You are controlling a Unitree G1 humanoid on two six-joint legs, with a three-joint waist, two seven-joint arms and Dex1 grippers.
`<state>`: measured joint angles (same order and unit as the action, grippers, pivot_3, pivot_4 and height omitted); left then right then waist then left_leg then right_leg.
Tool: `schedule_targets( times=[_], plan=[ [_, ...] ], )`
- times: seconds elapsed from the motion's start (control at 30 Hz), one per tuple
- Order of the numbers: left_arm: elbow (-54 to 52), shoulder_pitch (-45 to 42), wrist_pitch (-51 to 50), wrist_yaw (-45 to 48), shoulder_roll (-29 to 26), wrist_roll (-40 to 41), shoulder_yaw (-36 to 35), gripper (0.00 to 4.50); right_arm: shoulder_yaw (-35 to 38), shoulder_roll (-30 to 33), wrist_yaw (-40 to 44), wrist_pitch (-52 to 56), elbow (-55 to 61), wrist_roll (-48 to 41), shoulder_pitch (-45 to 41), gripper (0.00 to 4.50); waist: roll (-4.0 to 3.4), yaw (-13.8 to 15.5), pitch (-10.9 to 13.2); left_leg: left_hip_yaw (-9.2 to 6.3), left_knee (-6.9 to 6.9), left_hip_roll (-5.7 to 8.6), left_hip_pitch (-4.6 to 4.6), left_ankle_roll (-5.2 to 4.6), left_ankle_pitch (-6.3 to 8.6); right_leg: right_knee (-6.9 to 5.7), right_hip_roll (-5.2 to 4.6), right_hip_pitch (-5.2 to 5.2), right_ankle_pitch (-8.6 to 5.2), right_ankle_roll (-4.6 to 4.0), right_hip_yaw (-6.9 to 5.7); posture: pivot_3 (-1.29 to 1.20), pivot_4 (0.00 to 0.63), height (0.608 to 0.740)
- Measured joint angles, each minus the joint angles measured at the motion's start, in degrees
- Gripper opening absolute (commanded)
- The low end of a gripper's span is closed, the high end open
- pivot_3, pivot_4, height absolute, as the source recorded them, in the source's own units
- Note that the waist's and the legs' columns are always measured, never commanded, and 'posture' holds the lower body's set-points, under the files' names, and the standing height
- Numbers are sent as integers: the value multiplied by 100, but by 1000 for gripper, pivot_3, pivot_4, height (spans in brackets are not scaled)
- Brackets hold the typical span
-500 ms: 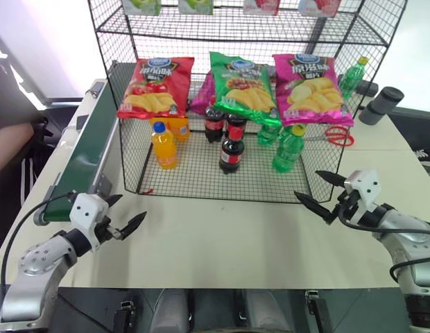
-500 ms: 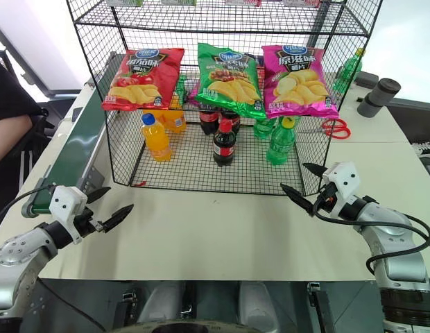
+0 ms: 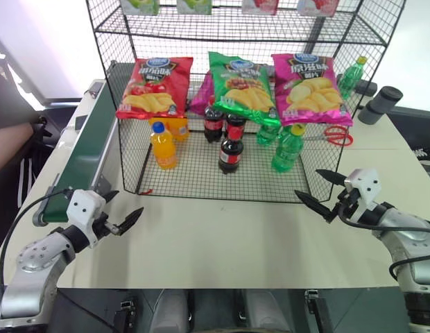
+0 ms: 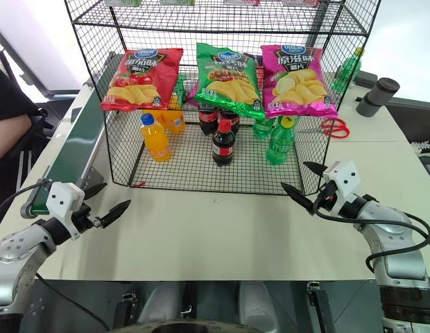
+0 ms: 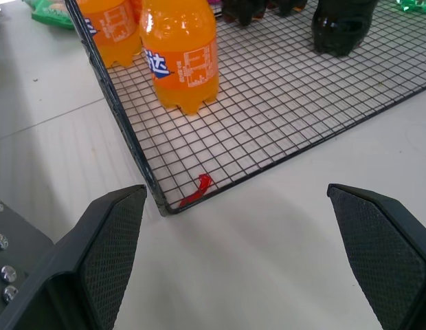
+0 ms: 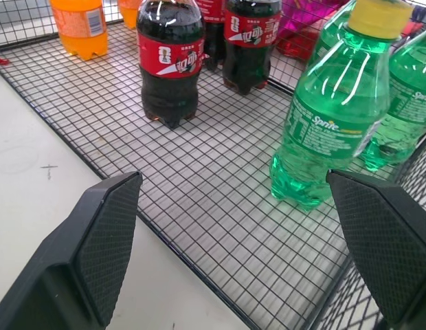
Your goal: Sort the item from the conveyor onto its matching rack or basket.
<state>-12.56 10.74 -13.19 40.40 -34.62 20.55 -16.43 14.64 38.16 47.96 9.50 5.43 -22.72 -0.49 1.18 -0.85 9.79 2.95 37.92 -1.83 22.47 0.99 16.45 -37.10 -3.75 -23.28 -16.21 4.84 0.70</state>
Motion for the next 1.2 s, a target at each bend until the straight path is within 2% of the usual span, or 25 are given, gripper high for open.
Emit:
schedule_targets(
  times=[1.2],
  plan=[
    [9, -11, -18, -159, 155, -115, 151, 4500, -132, -99, -103, 16, -7, 31, -161, 4458, 0, 3, 0, 2, 1, 1, -2, -1, -1, -2, 8, 3, 2, 3, 0, 0, 150, 740]
  ],
)
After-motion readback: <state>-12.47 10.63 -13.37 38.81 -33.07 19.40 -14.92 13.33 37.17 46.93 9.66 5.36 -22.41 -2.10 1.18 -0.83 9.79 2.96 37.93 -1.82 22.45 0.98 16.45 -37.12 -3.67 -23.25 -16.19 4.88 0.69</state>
